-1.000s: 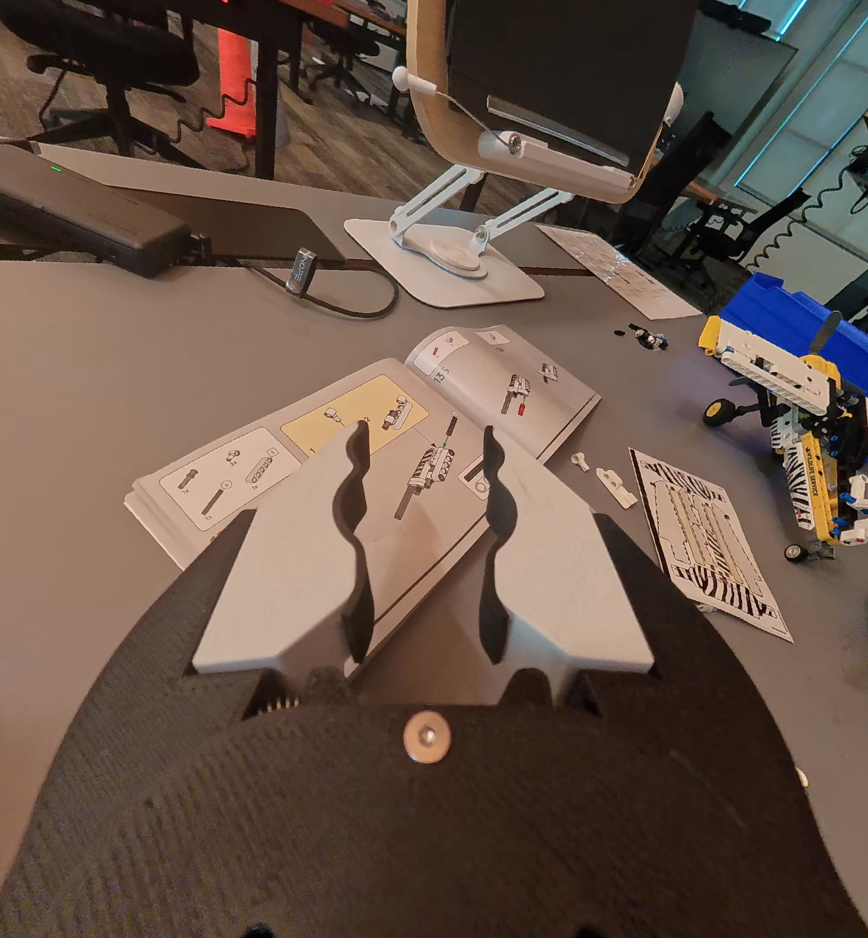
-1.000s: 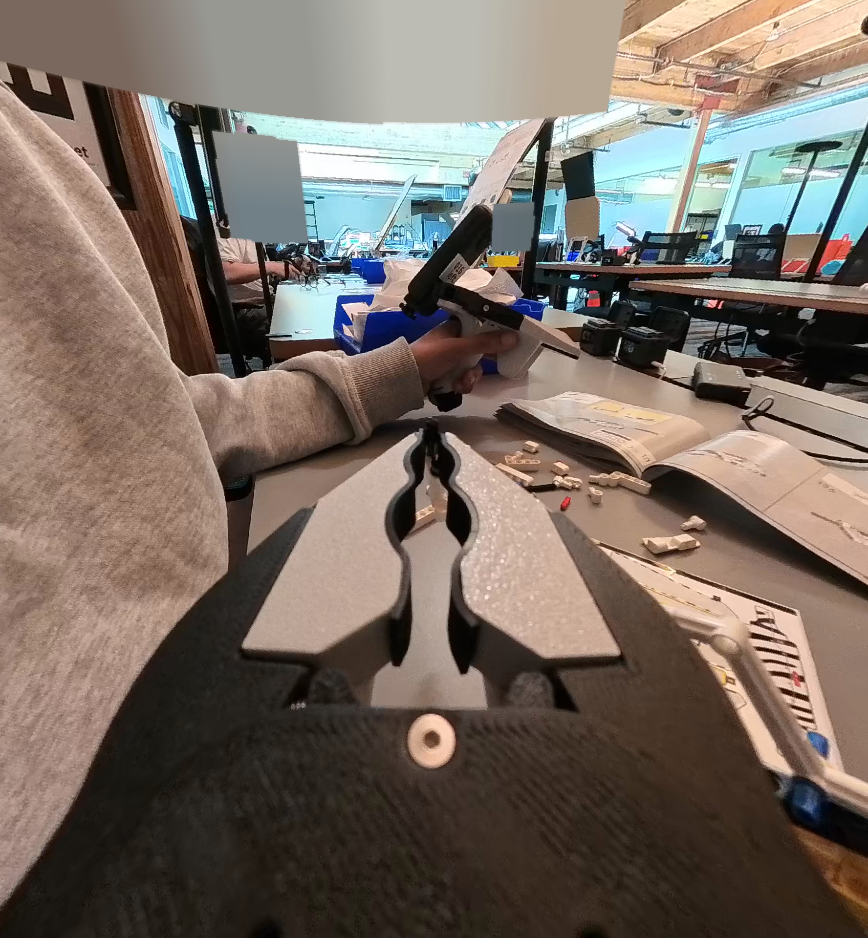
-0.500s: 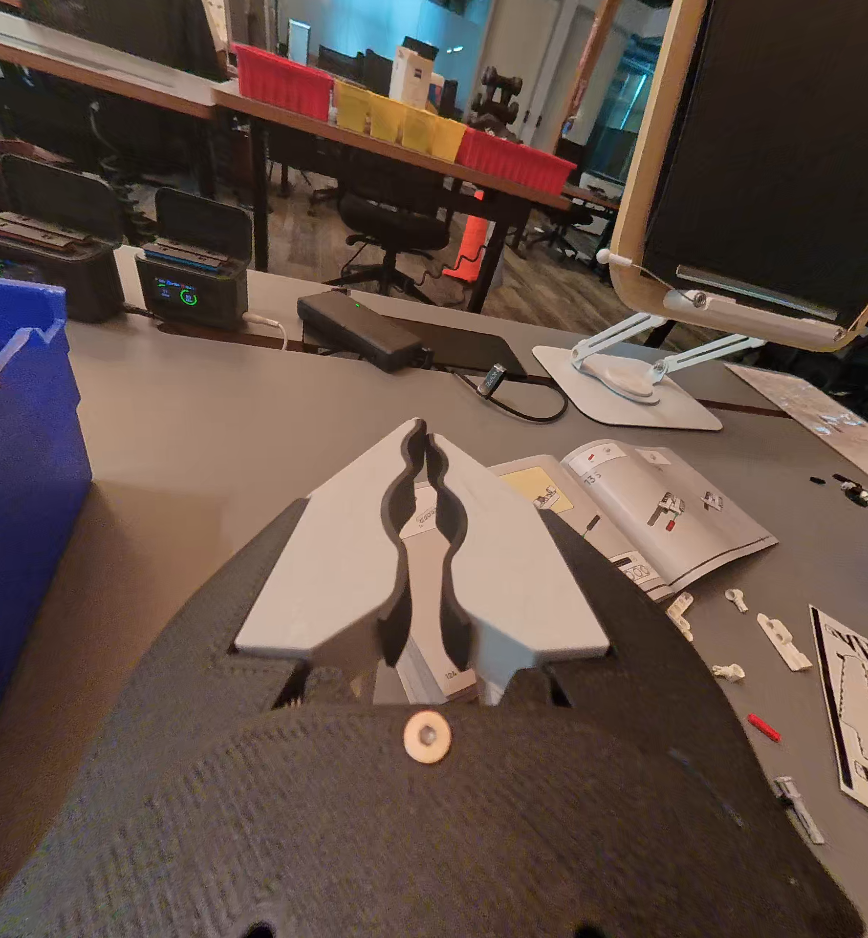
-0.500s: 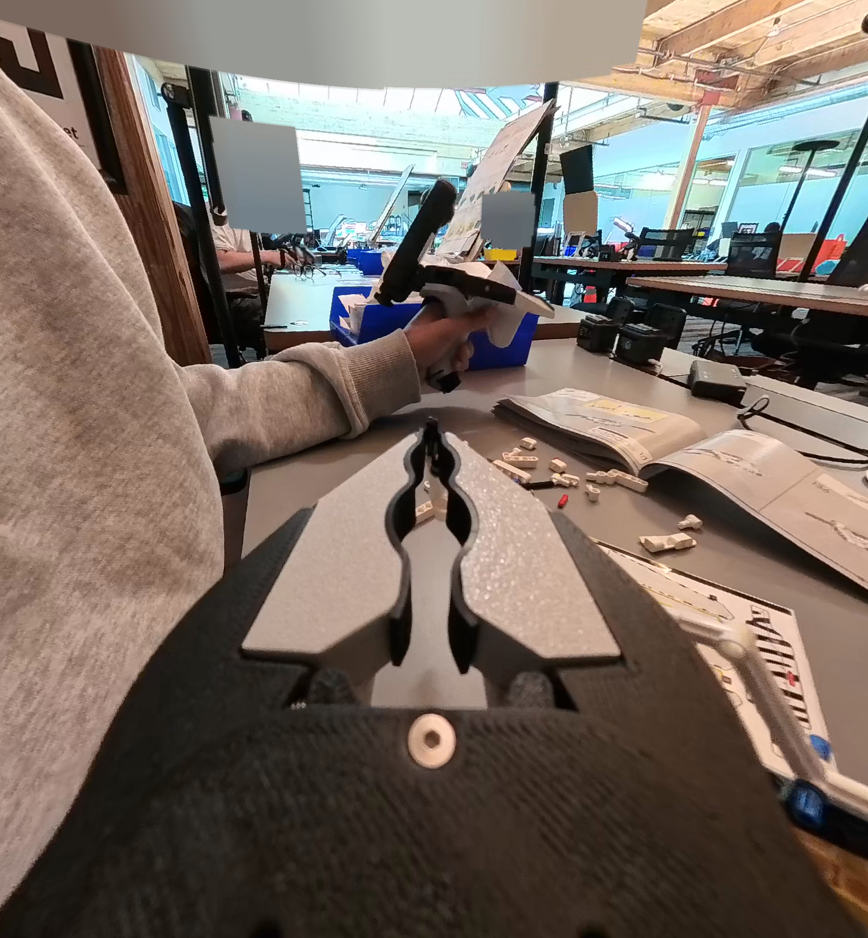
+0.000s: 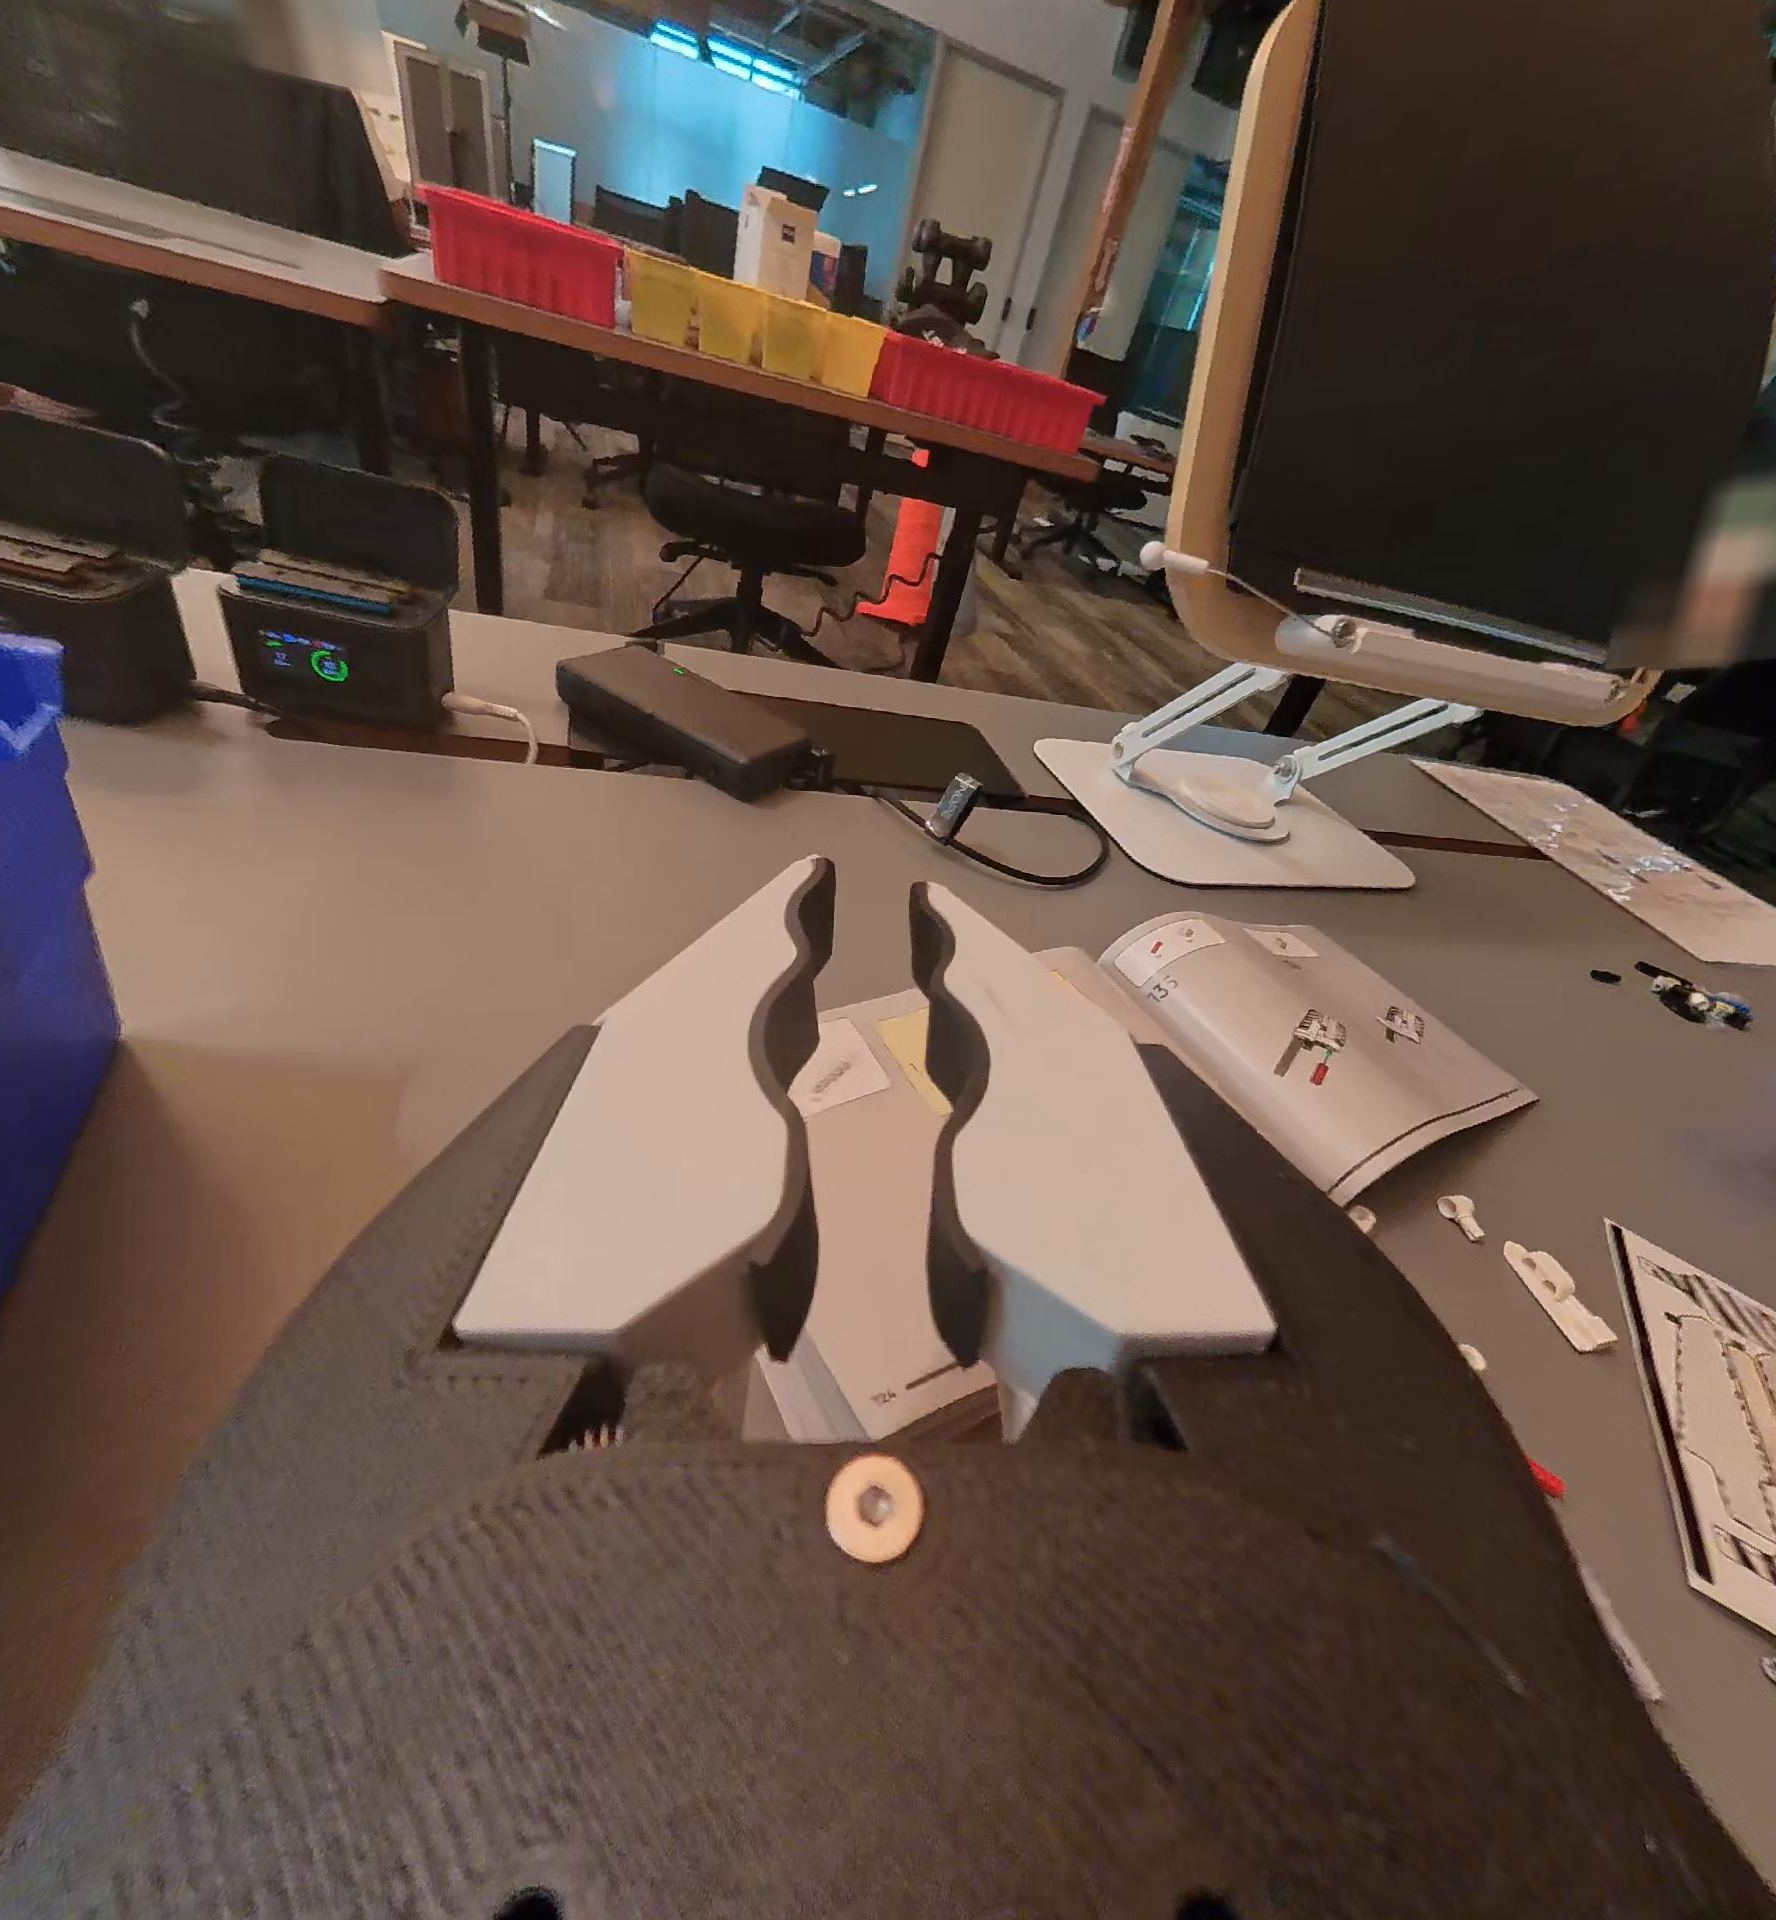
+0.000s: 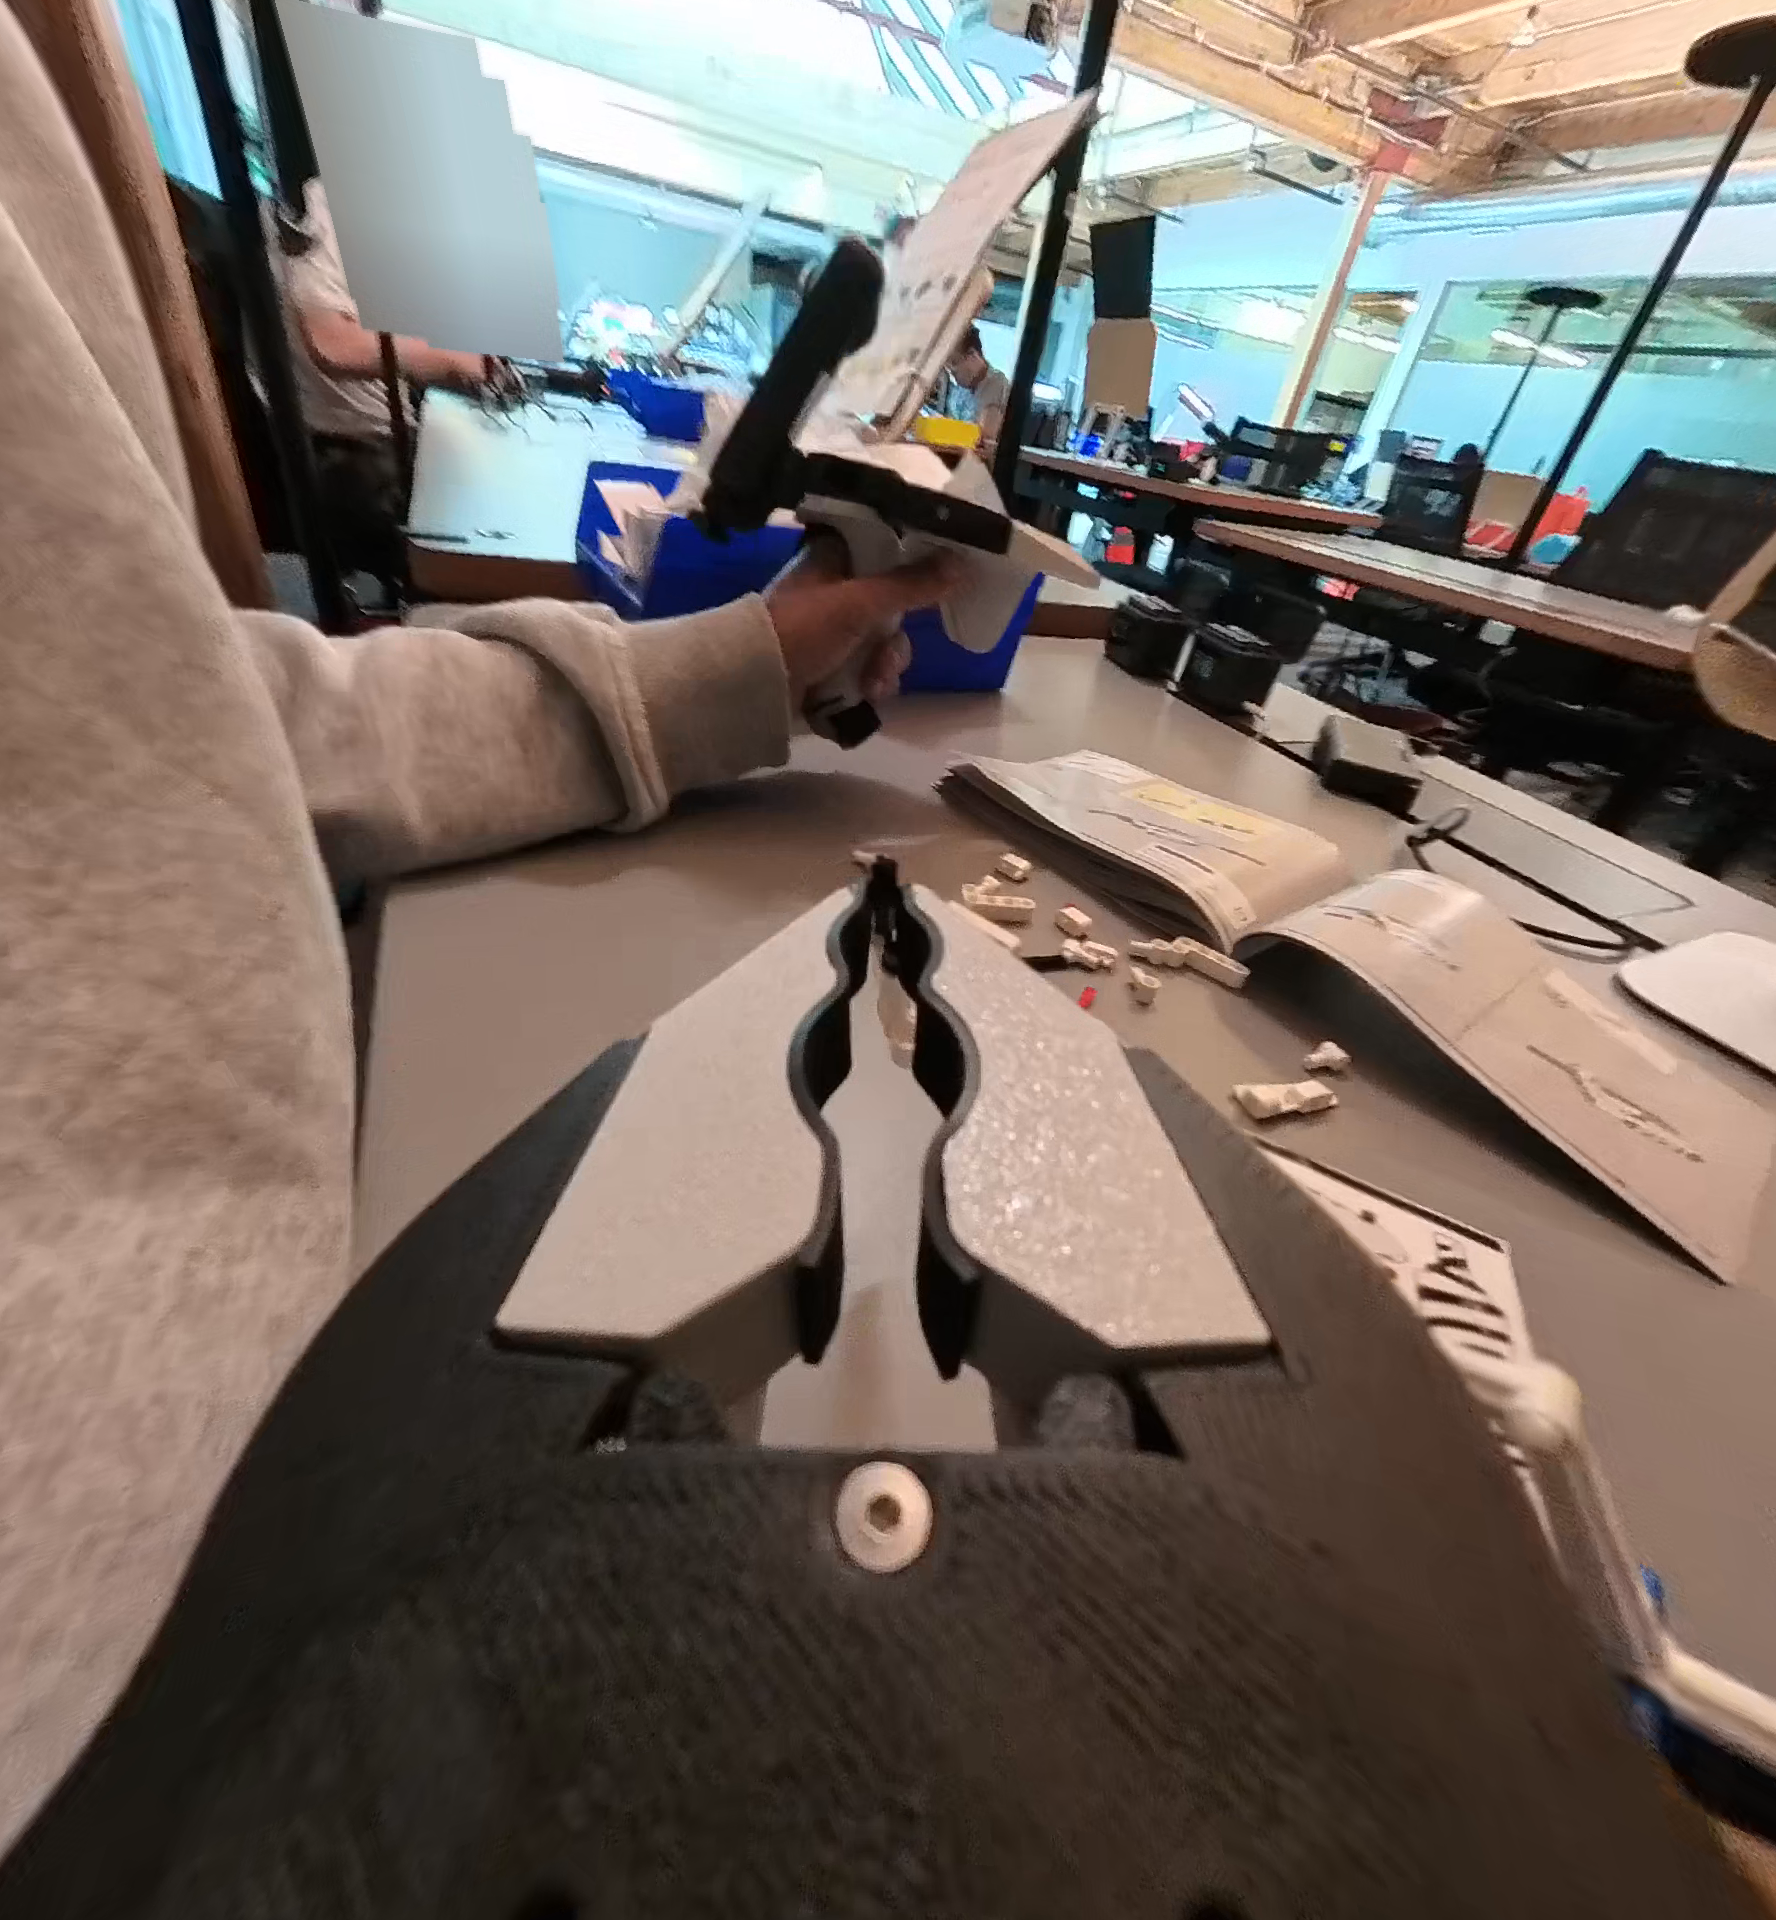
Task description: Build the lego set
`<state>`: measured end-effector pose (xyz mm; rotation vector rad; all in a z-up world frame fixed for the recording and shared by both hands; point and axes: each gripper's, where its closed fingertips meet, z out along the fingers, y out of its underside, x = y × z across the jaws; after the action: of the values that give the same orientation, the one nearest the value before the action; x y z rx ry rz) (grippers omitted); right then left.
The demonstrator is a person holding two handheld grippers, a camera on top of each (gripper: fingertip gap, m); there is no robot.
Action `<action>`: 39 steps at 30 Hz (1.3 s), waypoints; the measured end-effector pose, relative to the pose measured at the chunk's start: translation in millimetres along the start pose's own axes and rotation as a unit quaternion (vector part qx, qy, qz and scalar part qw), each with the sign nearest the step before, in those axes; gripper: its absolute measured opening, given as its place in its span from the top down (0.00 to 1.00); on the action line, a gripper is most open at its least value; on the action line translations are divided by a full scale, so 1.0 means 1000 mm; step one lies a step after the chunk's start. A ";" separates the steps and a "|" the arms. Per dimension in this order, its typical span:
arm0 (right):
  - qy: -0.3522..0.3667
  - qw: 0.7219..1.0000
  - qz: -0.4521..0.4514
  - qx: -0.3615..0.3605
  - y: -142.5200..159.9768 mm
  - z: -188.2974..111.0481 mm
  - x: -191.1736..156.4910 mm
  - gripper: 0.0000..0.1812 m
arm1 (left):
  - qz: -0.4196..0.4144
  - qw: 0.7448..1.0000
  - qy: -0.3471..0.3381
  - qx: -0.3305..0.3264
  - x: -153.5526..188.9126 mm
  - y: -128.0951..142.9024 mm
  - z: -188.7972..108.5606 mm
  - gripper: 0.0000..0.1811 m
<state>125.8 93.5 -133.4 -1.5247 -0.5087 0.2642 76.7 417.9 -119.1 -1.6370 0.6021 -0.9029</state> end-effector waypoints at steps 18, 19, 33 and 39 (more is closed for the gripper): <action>0.034 0.944 -0.189 -0.268 0.063 0.075 -0.003 0.99 | -0.007 0.993 0.104 0.048 0.063 -0.018 -0.011 0.80; 0.036 0.940 -0.203 -0.272 0.064 0.072 -0.005 0.99 | 0.006 0.993 0.101 0.060 0.064 -0.023 -0.015 0.80; -0.016 0.936 -0.207 -0.286 0.083 0.020 -0.060 0.98 | 0.062 0.996 0.022 0.065 0.038 -0.012 -0.045 0.82; -0.024 0.953 -0.134 -0.270 0.073 0.013 -0.063 0.90 | 0.024 0.997 0.037 0.065 0.035 -0.009 -0.048 0.82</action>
<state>75.9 78.9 -215.8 -1.9541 -0.8686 -0.0590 57.3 365.2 -96.9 -1.4725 0.6192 -0.9509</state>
